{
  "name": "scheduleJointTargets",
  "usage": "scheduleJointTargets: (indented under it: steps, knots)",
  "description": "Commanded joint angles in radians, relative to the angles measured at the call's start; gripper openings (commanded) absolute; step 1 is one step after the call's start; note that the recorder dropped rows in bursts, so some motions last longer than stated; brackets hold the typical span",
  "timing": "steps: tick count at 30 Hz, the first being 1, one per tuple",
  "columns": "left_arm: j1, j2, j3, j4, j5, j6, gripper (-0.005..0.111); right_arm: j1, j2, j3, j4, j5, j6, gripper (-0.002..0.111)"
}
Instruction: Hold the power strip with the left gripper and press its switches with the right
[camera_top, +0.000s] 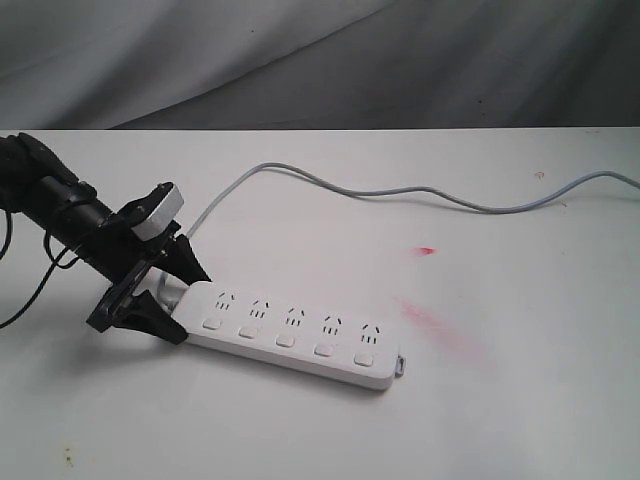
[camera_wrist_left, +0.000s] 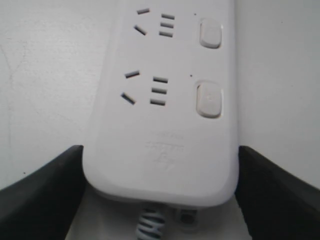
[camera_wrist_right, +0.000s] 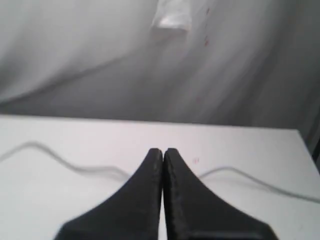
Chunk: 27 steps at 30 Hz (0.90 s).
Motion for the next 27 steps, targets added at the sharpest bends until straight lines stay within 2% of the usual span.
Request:
scheduleJointTargets:
  steps: [1, 4, 6, 12, 14, 17, 22, 24, 27]
  knots:
    - [-0.007, 0.015, 0.015, 0.072, -0.024, -0.017, 0.045, 0.004, 0.207, -0.133, 0.065, 0.269, -0.208, 0.000]
    - [-0.007, 0.015, 0.015, 0.072, -0.024, -0.017, 0.045, 0.017, 0.311, -0.156, 0.205, 0.323, -0.481, 0.000]
    - [-0.007, 0.015, 0.015, 0.072, -0.024, -0.017, 0.045, 0.060, 0.365, -0.154, 0.267, 0.325, -0.602, 0.000]
    - [-0.007, 0.015, 0.015, 0.072, -0.024, -0.017, 0.045, 0.247, 0.499, -0.154, 0.277, 0.205, -0.649, 0.000]
    - [-0.007, 0.015, 0.015, 0.072, -0.024, -0.017, 0.045, 0.313, 0.549, -0.154, 0.277, 0.164, -0.649, 0.004]
    - [-0.007, 0.015, 0.015, 0.072, -0.024, -0.017, 0.045, 0.395, 0.620, -0.154, 0.277, 0.101, -0.672, 0.019]
    - [-0.007, 0.015, 0.015, 0.072, -0.024, -0.017, 0.045, 0.503, 0.738, -0.154, 0.276, -0.054, -0.709, 0.058]
    - [-0.007, 0.015, 0.015, 0.072, -0.024, -0.017, 0.045, 0.543, 0.778, -0.154, 0.276, -0.119, -0.709, 0.066]
    - [-0.007, 0.015, 0.015, 0.072, -0.024, -0.017, 0.045, 0.599, 0.833, -0.156, 0.276, -0.196, -0.709, 0.072]
